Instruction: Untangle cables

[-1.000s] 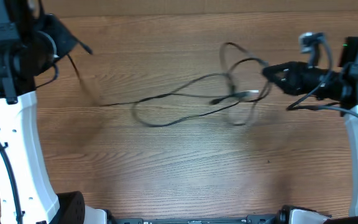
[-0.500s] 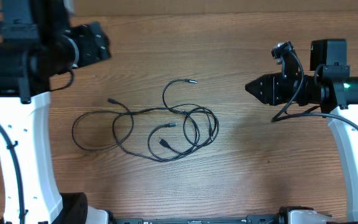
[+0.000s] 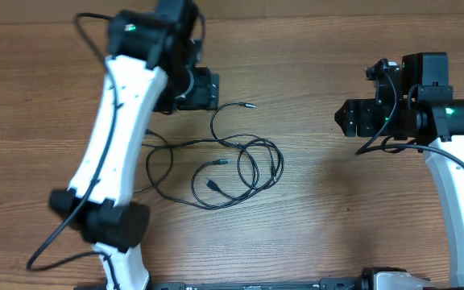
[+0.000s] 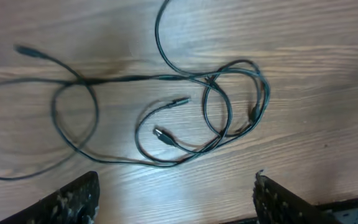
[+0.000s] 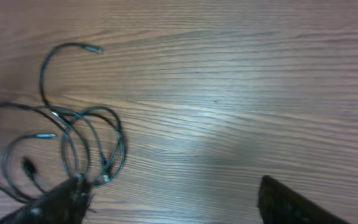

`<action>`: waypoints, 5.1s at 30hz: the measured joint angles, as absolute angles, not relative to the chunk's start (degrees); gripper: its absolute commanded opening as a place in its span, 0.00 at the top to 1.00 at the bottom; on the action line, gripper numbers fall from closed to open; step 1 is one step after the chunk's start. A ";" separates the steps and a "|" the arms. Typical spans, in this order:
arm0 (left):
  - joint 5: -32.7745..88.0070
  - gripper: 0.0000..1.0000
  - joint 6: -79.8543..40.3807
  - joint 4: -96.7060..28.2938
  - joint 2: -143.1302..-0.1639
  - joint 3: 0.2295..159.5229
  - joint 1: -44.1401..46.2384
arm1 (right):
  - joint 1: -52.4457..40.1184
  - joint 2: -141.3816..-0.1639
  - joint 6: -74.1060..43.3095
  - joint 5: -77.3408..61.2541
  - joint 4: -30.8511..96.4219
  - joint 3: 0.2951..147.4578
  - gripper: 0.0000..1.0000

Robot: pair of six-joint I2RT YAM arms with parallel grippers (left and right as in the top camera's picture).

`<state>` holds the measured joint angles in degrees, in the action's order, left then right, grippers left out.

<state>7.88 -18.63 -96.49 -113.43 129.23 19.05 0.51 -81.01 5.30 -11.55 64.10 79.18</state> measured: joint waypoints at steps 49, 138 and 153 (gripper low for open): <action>4.97 0.45 -42.13 -25.78 -107.28 66.13 35.33 | 6.39 -81.01 1.63 -14.24 65.89 79.18 0.00; 0.82 0.55 -22.50 -68.97 -132.57 107.07 37.41 | 6.39 -81.01 1.52 -18.70 65.19 79.18 0.00; 1.06 0.96 -25.17 -67.53 -132.55 104.25 37.41 | 6.39 -81.01 1.48 -18.70 65.14 79.18 0.00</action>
